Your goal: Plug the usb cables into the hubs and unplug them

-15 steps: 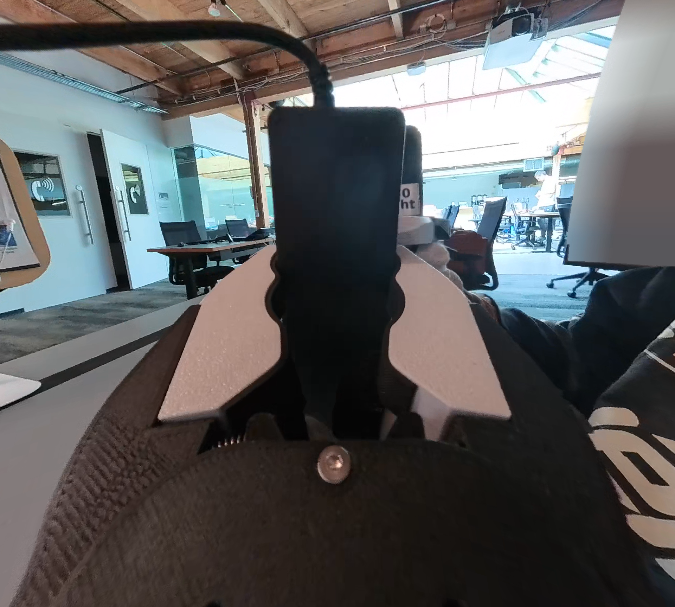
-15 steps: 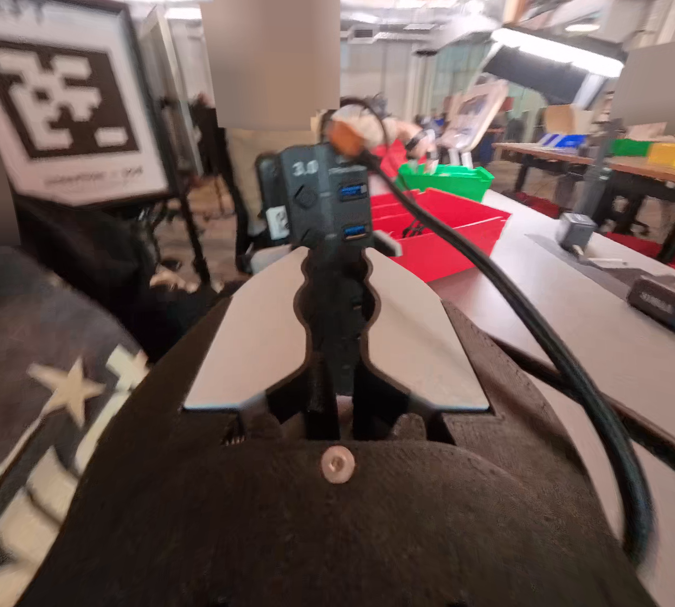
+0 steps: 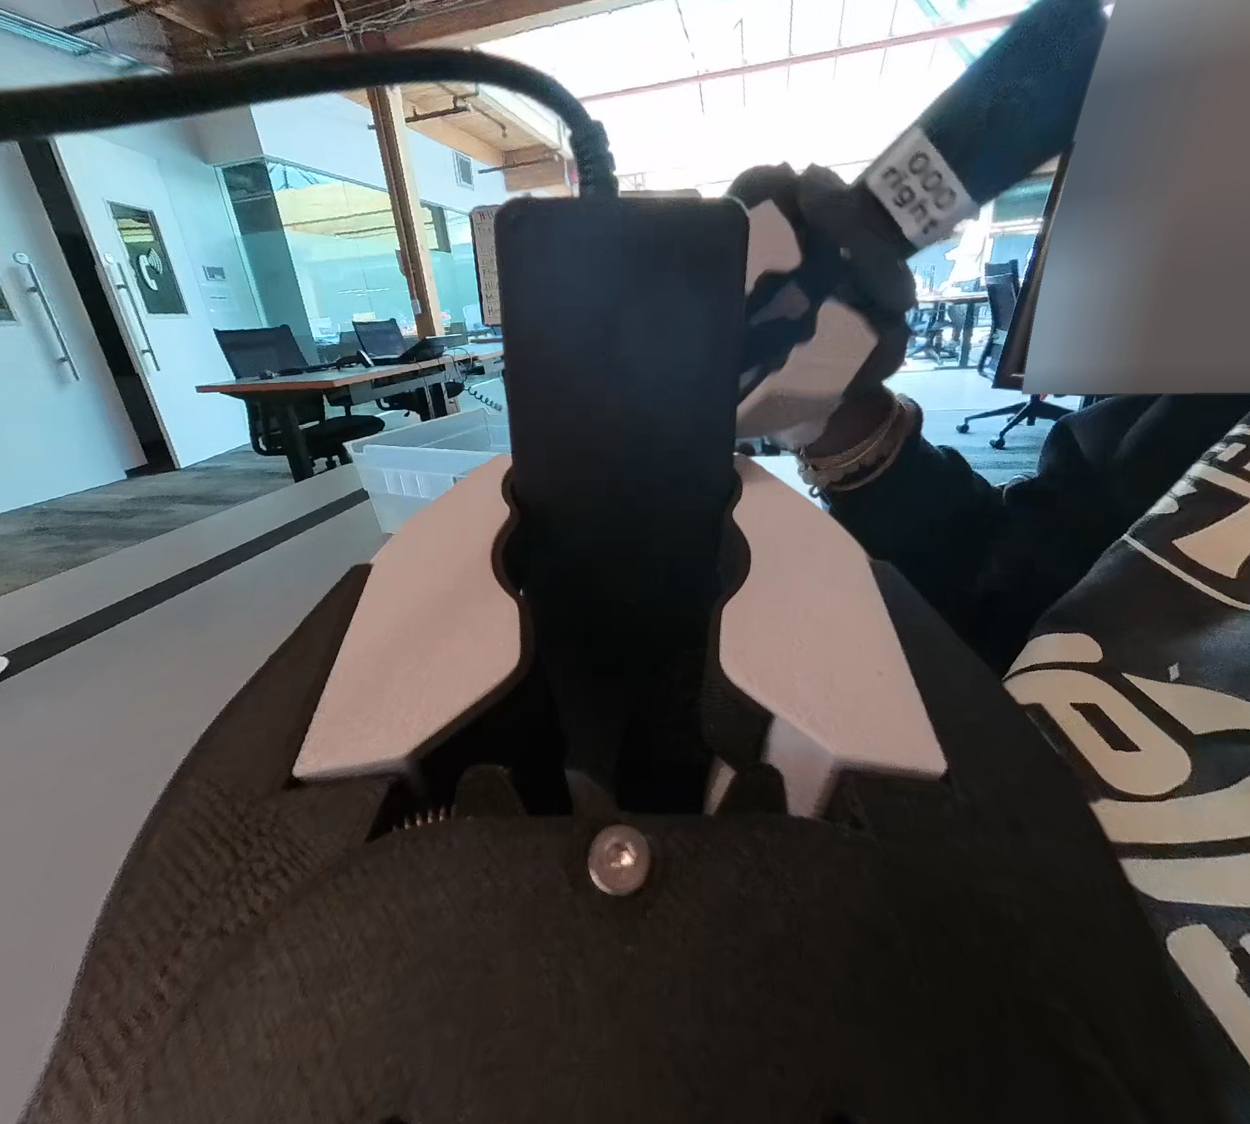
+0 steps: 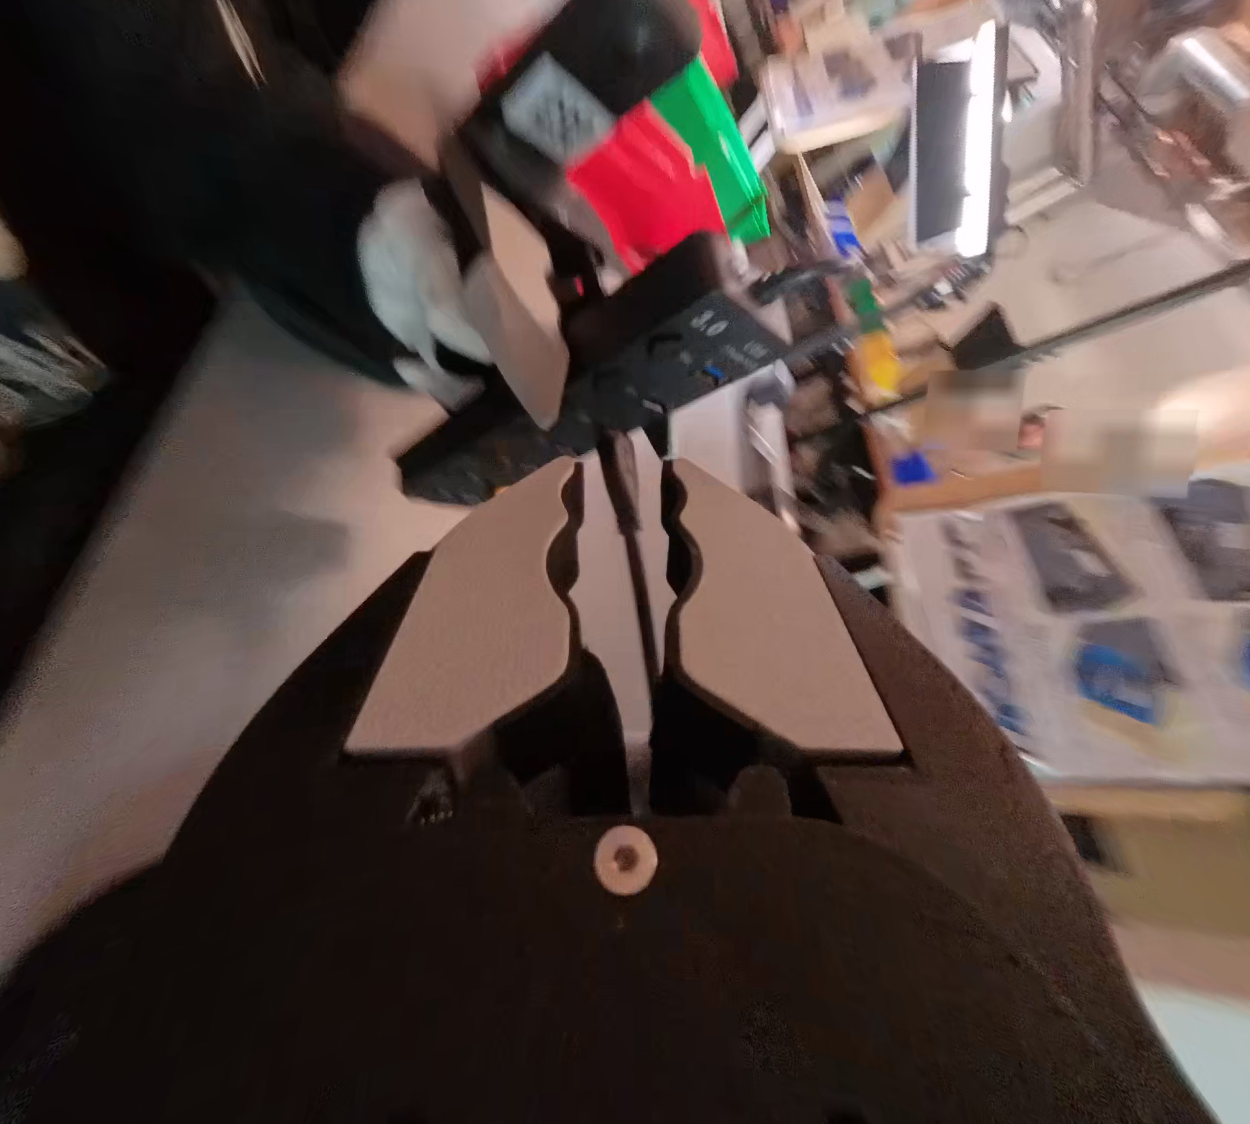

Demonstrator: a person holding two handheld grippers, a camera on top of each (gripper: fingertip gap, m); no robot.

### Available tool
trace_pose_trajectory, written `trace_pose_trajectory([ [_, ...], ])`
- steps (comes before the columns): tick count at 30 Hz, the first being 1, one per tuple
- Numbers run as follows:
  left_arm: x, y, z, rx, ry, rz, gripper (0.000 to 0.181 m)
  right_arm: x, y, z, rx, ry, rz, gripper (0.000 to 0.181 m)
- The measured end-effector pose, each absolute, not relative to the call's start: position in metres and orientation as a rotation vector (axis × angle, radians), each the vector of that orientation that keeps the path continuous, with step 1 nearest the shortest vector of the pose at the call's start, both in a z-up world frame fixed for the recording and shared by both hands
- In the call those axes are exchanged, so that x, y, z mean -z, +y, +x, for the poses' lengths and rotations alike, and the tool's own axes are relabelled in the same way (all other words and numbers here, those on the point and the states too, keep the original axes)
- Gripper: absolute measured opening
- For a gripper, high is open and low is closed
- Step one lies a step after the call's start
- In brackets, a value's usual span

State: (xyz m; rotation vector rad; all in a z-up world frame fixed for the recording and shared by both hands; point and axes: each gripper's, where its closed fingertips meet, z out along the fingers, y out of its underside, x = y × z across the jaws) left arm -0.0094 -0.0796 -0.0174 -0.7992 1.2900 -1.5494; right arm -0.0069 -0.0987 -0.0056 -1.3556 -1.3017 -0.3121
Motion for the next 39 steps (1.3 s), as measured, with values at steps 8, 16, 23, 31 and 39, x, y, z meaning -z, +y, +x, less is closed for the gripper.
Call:
trace_pose_trajectory([
  [8, 0.015, -0.08, -0.011, 1.58, 1.248, -0.801, 0.054, 0.028, -0.051, -0.017, 0.902, -1.349, -1.094, 0.011],
  [16, -0.006, -0.035, -0.045, 1.59, 0.967, -0.823, 0.055, 0.004, -0.049, 0.044, 1.075, -1.234, -1.178, 0.009],
  [23, 0.006, -0.039, -0.038, 1.524, 1.047, -0.846, 0.054, -0.091, -0.108, 0.077, 0.43, -0.756, -1.125, 0.008],
  [31, 0.015, -0.032, -0.033, 1.478, 1.057, -0.903, 0.054, -0.151, -0.187, 0.181, 0.243, -0.339, -0.987, 0.009],
  [39, 0.014, -0.032, -0.033, 1.48, 1.061, -0.891, 0.054, -0.162, -0.185, 0.235, 0.126, -0.245, -0.928, 0.009],
])
